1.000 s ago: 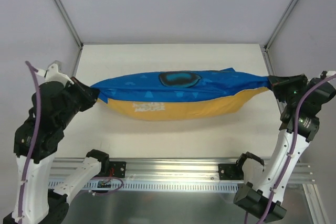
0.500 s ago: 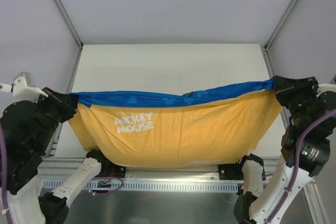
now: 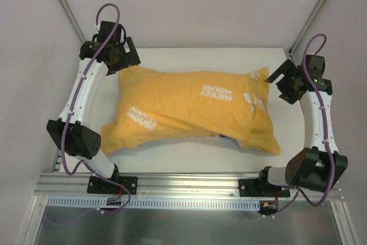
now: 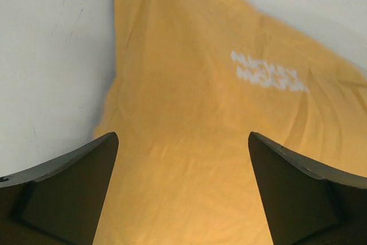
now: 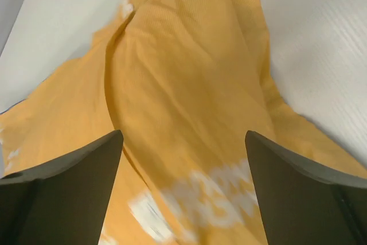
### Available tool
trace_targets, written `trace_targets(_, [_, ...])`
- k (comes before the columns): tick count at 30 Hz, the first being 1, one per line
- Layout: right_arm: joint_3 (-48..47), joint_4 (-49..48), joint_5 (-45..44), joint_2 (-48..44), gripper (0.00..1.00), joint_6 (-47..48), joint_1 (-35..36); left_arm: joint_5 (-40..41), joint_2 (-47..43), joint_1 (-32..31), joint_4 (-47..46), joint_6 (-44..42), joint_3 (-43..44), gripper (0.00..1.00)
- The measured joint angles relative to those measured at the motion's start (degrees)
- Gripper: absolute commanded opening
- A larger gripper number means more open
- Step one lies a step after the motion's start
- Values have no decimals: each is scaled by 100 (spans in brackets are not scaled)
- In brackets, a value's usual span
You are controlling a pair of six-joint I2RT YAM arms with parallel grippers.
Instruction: Remove the pillowcase from the pillow
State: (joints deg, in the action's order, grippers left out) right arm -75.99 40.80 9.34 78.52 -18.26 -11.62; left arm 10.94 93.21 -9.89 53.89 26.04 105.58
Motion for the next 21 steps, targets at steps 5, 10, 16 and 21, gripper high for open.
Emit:
trace_targets(5, [337, -68, -227, -1064, 91, 234, -2, -109, -468, -90, 4, -9, -142, 90])
trace_targets(10, [1276, -201, -245, -2229, 57, 431, 76, -48, -1838, -828, -61, 20, -1143, 83])
trace_targets(16, [2461, -315, -179, -2214, 51, 487, 455, -306, -2444, -1814, -111, 463, -2979, 78])
trace_targets(21, [2951, -688, -291, -1615, 46, 398, 1543, -398, -2024, -2116, -111, 807, -3947, 79])
